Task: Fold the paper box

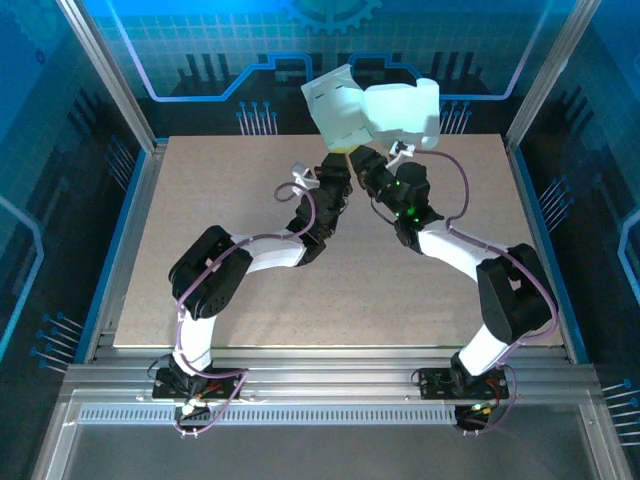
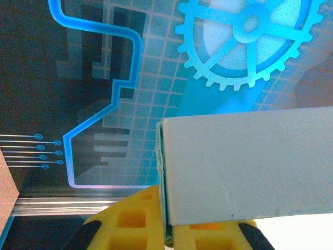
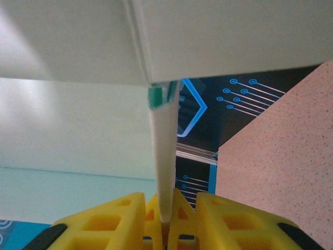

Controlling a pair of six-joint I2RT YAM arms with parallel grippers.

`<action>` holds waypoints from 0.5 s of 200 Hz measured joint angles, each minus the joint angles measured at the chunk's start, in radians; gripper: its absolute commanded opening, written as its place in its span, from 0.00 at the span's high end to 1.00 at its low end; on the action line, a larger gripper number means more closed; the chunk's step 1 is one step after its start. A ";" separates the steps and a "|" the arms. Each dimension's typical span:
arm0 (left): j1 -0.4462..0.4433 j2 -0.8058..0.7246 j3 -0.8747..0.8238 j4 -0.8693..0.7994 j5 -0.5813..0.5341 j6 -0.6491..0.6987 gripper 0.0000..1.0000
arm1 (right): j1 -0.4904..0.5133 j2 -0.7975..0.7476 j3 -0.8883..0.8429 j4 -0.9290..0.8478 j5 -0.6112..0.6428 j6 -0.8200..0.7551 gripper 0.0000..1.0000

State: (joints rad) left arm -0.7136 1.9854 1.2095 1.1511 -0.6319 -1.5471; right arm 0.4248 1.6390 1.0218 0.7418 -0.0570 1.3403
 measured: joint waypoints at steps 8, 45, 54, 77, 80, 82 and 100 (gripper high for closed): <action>-0.002 0.002 0.000 0.005 0.000 0.000 1.00 | -0.002 0.003 0.008 0.000 -0.003 0.003 0.70; -0.011 0.023 0.011 0.026 -0.001 0.000 1.00 | -0.011 0.021 0.030 -0.002 -0.003 0.021 0.78; -0.011 0.026 0.012 0.029 -0.002 0.000 1.00 | -0.012 0.024 0.034 -0.008 -0.004 0.020 0.83; -0.011 0.028 0.012 0.032 -0.008 0.000 1.00 | -0.014 0.028 0.037 -0.022 -0.003 0.027 0.94; -0.011 0.028 0.012 0.033 -0.009 0.001 1.00 | -0.014 0.028 0.038 -0.025 -0.003 0.028 0.96; -0.011 0.028 0.012 0.032 -0.009 0.001 1.00 | -0.014 0.028 0.039 -0.027 -0.004 0.026 0.97; -0.011 0.030 0.012 0.033 -0.015 0.000 1.00 | -0.013 0.028 0.043 -0.041 -0.004 0.030 1.00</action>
State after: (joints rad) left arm -0.7250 2.0155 1.2213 1.1839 -0.6472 -1.5467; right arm 0.4114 1.6669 1.0645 0.7010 -0.0612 1.3701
